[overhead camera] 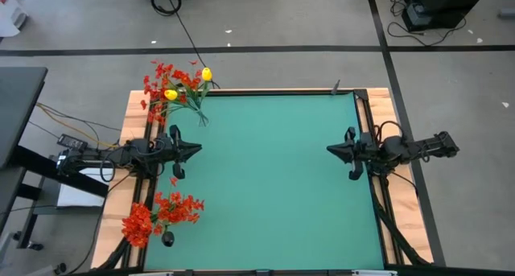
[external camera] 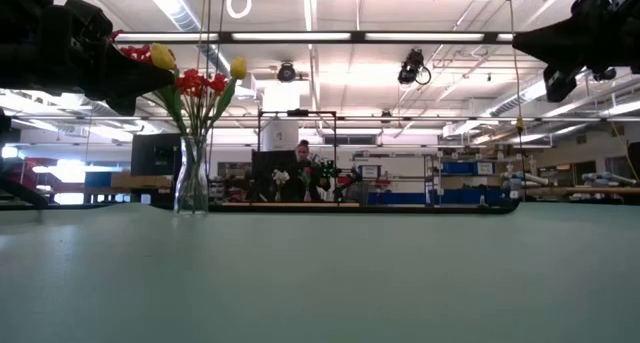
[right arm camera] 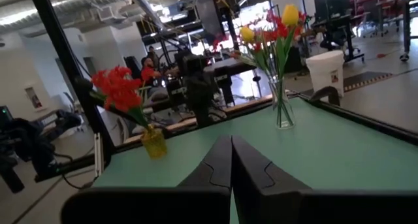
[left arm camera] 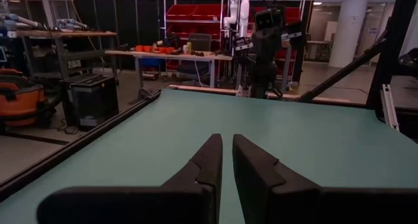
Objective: Sort flowers into vase by color
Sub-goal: Return to Home Position
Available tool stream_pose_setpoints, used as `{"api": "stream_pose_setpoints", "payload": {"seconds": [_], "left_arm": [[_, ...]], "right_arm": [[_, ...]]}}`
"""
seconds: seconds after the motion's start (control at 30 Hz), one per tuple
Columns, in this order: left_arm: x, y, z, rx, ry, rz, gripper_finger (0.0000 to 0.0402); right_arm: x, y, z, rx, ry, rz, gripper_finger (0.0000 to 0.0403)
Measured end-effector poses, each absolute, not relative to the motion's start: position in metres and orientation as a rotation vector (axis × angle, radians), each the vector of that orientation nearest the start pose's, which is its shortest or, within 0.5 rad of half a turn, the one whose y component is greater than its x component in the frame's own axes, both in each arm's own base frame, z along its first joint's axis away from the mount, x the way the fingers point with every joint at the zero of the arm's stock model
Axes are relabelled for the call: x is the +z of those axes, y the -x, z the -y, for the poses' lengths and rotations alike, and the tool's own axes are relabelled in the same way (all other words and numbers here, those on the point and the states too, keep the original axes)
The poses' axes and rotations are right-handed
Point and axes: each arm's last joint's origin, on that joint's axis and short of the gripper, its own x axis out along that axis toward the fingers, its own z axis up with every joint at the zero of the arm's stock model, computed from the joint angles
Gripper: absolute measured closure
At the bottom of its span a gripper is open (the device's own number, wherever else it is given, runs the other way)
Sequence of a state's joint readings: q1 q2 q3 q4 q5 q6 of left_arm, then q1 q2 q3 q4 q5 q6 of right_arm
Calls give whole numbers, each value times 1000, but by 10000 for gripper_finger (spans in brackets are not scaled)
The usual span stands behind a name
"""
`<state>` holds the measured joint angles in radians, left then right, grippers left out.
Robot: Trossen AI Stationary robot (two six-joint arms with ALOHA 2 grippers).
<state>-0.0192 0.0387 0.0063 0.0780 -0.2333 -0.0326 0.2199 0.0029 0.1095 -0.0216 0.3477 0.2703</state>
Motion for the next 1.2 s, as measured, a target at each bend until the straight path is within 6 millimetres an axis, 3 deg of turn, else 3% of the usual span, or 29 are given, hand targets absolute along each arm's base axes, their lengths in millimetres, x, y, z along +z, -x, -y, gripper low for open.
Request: {"api": "stream_pose_setpoints", "payload": {"seconds": [0.3, 0.63, 1.2], "left_arm": [[170, -99, -5, 213, 39, 50, 361], [170, -99, -5, 213, 39, 50, 361], [170, -99, -5, 213, 39, 50, 361]], "right_arm": [[172, -95, -11, -116, -331, 76, 395], [168, -99, -13, -99, -215, 29, 388], [167, -100, -13, -100, -213, 22, 369]]}}
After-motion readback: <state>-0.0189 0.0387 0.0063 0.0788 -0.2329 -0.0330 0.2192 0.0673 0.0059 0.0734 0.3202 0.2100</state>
